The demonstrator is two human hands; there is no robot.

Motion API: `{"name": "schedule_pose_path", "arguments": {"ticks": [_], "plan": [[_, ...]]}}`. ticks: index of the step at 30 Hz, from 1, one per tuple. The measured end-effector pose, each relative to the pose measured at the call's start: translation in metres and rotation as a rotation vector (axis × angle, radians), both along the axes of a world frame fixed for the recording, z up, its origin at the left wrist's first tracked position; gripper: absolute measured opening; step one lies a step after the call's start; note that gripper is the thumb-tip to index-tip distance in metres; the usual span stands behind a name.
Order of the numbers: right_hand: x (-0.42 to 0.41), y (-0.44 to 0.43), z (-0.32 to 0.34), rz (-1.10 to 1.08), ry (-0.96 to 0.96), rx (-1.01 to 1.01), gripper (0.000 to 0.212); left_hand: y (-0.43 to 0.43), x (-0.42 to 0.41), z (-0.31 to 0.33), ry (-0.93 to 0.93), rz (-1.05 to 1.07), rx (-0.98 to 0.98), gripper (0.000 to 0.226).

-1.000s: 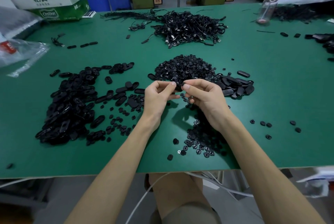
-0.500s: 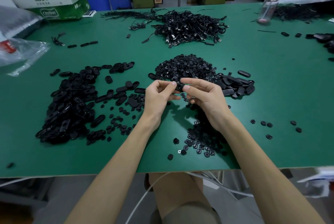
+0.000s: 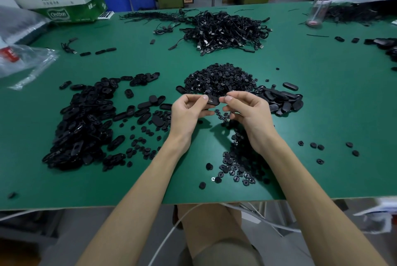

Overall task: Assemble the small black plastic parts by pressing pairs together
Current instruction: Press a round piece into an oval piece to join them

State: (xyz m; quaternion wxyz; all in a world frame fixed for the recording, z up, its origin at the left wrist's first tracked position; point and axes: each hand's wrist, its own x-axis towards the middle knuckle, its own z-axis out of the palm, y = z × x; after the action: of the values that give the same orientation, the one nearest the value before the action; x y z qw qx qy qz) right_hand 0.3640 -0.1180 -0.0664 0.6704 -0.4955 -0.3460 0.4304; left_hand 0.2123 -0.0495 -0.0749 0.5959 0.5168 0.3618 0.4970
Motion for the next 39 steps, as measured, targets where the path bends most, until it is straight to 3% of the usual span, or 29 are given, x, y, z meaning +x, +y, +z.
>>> {"name": "schedule_pose_path", "arguments": {"ticks": [10, 20, 24, 32, 39], "plan": [[0.0, 0.0, 0.0, 0.0, -0.056, -0.009, 0.006, -0.003, 0.0, 0.001, -0.035, -0.053, 0.022, 0.013], [-0.002, 0.0, 0.001, 0.051, -0.036, 0.004, 0.012, -0.001, -0.001, -0.001, 0.118, -0.008, 0.112, 0.026], [-0.002, -0.001, 0.002, 0.025, -0.057, 0.003, 0.007, -0.001, -0.002, -0.001, 0.161, 0.0, 0.134, 0.02], [-0.002, -0.002, 0.001, -0.136, -0.282, 0.015, 0.004, 0.001, 0.0, -0.003, 0.202, -0.047, 0.179, 0.018], [-0.011, -0.001, -0.001, -0.211, -0.652, 0.038, 0.009, -0.001, 0.0, -0.002, 0.257, -0.077, 0.216, 0.018]]}}
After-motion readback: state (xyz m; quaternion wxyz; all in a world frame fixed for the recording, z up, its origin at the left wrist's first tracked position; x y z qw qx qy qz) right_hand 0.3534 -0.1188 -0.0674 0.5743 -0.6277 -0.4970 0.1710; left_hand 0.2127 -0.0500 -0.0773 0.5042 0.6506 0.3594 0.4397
